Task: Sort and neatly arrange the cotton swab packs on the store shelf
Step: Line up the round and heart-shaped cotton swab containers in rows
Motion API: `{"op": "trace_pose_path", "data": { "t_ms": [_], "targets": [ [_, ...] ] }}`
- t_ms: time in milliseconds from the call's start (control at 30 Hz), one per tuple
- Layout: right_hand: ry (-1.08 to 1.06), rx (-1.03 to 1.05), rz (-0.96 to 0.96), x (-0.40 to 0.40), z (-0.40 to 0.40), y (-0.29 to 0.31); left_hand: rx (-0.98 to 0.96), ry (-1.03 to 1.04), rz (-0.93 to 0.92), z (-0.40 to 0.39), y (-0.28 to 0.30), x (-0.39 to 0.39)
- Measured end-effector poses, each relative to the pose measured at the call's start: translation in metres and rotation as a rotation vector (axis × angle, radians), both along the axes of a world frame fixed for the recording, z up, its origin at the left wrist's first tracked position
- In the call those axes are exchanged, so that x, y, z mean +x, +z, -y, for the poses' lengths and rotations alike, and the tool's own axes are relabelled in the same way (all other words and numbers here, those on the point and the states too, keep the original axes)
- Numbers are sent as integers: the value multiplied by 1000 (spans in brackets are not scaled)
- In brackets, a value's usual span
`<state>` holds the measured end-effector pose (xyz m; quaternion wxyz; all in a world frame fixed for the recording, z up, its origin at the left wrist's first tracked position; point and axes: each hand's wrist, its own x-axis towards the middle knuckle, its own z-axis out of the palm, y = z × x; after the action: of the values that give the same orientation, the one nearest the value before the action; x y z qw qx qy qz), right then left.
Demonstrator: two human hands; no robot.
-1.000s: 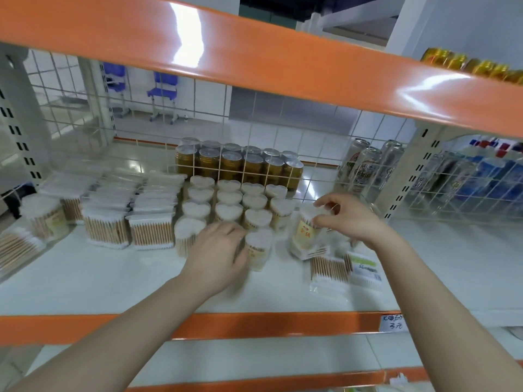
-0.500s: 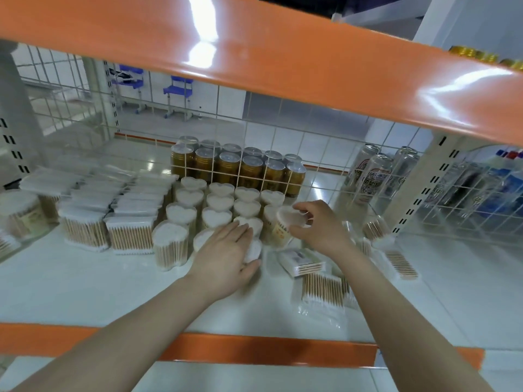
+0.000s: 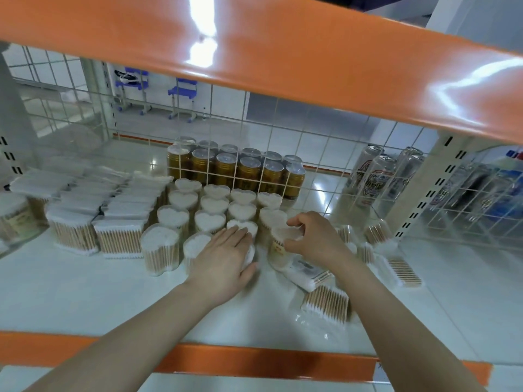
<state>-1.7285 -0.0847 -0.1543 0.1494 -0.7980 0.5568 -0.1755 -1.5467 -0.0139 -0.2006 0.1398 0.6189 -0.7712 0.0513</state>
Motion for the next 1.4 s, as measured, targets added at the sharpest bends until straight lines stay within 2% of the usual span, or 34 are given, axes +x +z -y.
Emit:
{"op": "trace_pose_path", "data": {
  "t_ms": [133,200,333,433,933,1233,1333,1400],
  "targets": [
    [-6,40,-24,-13,-1,3,42,1,-79,0,-1,1],
    [-5,29,-20,-16,-1,4,33,37,-53,-1,-1,0],
    [15,-10,64,-7,-1,-1,40,18,-102,-1,0,0],
    [39,-2,83,2,-2,-8,8,41,-39,-2,0,-1],
    [65,-154,102,3,1,-40,-163,25,-29,3,-8,-2],
    [64,-201,86,9,4,-43,-75,66,-20,4,-5,-5],
    [59,-175,79,4,0,-39,4,45,-96,4,0,-6],
    [25,-184,93,-3,-3,-35,-34,35,-106,3,2,-6]
  ]
}}
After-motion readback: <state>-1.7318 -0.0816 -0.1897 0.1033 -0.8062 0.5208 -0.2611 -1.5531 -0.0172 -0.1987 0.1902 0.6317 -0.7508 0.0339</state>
